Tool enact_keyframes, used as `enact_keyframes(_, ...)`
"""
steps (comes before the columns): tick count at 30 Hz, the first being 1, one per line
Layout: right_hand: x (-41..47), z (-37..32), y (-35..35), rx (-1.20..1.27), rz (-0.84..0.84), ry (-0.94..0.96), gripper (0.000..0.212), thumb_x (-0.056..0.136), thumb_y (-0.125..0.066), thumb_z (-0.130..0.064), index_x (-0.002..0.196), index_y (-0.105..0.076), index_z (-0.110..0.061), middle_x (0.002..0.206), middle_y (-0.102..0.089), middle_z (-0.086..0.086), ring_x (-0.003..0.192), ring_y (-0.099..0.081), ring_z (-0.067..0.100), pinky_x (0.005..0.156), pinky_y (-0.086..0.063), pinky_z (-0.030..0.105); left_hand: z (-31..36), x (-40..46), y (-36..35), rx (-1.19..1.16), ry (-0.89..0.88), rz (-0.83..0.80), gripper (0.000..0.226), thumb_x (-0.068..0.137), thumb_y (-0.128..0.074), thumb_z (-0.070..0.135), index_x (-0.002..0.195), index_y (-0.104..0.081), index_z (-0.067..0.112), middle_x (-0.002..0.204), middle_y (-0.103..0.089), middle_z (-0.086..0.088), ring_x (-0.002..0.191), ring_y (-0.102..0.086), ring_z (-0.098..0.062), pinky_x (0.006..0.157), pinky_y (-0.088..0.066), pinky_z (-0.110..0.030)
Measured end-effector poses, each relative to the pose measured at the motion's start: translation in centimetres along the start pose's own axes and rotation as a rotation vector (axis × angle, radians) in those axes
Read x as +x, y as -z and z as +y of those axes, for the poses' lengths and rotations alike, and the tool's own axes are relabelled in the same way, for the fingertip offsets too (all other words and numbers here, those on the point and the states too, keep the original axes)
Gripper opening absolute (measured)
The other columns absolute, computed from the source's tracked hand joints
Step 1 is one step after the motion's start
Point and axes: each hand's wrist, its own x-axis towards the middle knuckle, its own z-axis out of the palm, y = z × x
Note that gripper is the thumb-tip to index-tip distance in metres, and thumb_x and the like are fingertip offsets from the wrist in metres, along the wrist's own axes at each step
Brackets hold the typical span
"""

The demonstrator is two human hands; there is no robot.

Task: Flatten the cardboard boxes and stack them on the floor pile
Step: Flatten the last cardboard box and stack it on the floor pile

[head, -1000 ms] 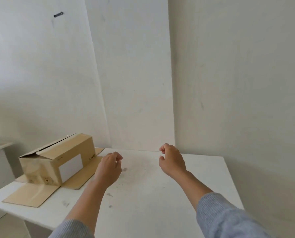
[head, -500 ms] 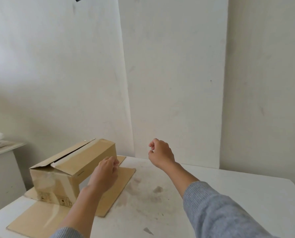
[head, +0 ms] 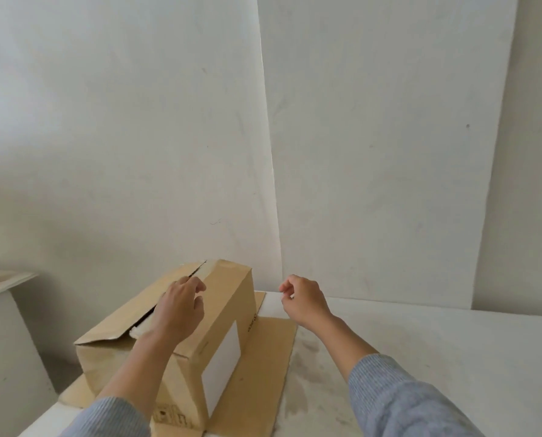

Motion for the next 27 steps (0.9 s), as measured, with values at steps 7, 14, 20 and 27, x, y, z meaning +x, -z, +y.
enact_keyframes(7,-0.5,-5.5,-8.8,0.088,-0.075,-0.045,0.019,0.088,-0.053,-0.013,0.103,-0.065,-0.013,0.098,-0.063,0.002,0.088,-0.059,0.016,0.079,-0.048,0.023,-9.3,0.8,2.2,0.099,-0.057,-0.208,0.034,0.089,-0.045,0.015,0.122,-0.051,0.016,0.128,-0.052,-0.003,0.118,-0.048,-0.024,0.096,-0.04,-0.034)
enact_keyframes(14,-0.5,-8.7,-13.0,-0.055,-0.055,-0.119,0.04,0.092,-0.052,-0.026,0.128,-0.052,-0.01,0.128,-0.047,0.009,0.114,-0.052,0.024,0.1,-0.042,0.032,-13.6,0.1,2.3,-0.02,-0.108,-0.26,0.03,0.091,-0.045,0.021,0.112,-0.06,0.007,0.11,-0.066,-0.009,0.104,-0.059,-0.027,0.087,-0.045,-0.035)
enact_keyframes(20,-1.5,-10.2,-12.8,-0.08,-0.264,-0.099,0.083,0.079,-0.061,-0.055,0.141,-0.031,-0.009,0.146,-0.028,0.007,0.129,-0.04,0.023,0.106,-0.036,0.034,-13.4,1.4,3.4,-0.1,-0.115,-0.09,0.031,0.084,-0.039,-0.004,0.101,-0.065,0.002,0.088,-0.069,-0.022,0.082,-0.06,-0.04,0.068,-0.045,-0.042)
enact_keyframes(27,-2.1,-9.1,-12.0,-0.221,-0.413,-0.081,0.115,0.057,-0.07,-0.07,0.141,-0.02,-0.011,0.136,-0.025,0.002,0.129,-0.036,0.022,0.107,-0.037,0.039,-12.4,1.5,5.3,-0.277,-0.127,0.021,0.039,0.087,-0.038,-0.006,0.115,-0.063,0.003,0.102,-0.07,-0.019,0.096,-0.061,-0.038,0.076,-0.047,-0.036)
